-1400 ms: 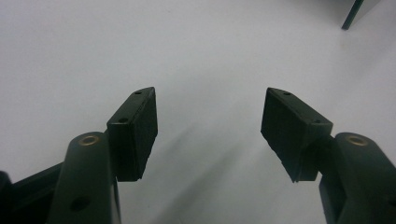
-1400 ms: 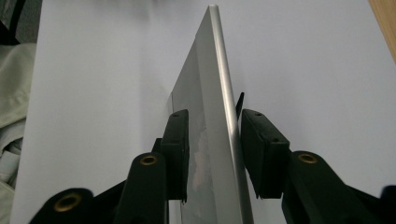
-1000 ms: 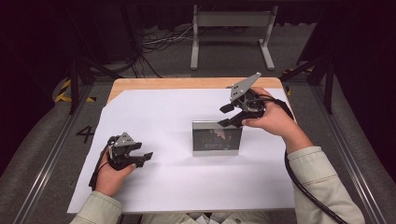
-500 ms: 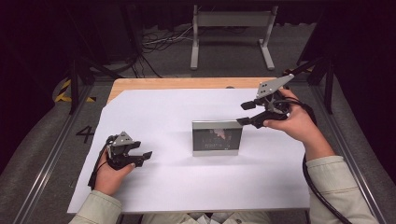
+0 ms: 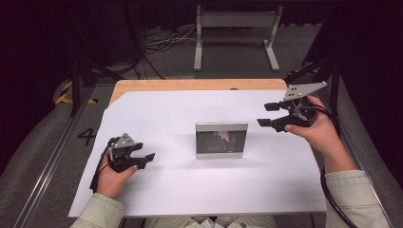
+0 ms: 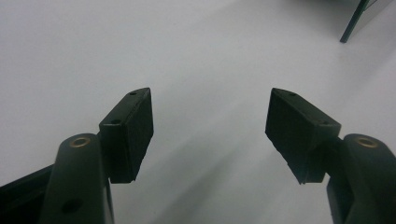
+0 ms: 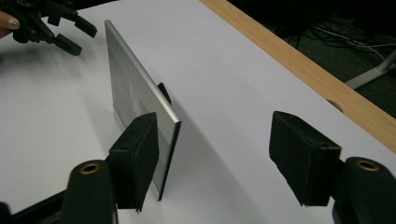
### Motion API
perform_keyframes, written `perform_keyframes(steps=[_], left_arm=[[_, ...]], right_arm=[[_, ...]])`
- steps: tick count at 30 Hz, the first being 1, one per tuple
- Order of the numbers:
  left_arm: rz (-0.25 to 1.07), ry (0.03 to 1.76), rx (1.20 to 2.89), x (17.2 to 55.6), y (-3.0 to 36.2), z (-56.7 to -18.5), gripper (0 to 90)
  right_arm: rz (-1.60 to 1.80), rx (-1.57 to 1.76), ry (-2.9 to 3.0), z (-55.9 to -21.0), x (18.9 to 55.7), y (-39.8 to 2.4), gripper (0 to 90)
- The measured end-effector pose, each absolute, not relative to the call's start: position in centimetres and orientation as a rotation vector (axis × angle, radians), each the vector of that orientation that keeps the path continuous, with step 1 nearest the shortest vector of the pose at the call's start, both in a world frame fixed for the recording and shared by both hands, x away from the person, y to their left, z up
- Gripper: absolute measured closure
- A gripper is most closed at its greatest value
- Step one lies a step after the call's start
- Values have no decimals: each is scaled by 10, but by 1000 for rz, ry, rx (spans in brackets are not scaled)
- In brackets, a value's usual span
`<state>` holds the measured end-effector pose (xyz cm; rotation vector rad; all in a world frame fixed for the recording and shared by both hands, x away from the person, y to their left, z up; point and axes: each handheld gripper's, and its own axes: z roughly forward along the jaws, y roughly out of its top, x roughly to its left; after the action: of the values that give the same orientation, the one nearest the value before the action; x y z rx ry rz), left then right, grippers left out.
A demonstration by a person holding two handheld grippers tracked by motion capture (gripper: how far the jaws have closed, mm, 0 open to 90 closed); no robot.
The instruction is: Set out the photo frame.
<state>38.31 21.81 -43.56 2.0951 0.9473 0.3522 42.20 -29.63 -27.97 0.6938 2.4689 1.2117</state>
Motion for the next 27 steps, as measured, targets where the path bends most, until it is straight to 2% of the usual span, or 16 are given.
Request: perform_keyframes(steps=[13, 27], left_arm=[[349, 940, 2068, 383, 218, -435, 323], [366, 902, 2058, 382, 217, -431, 324]], right_arm=[[1246, 763, 2411, -296, 413, -318, 306], [1238, 802, 2413, -324, 408, -321, 286]])
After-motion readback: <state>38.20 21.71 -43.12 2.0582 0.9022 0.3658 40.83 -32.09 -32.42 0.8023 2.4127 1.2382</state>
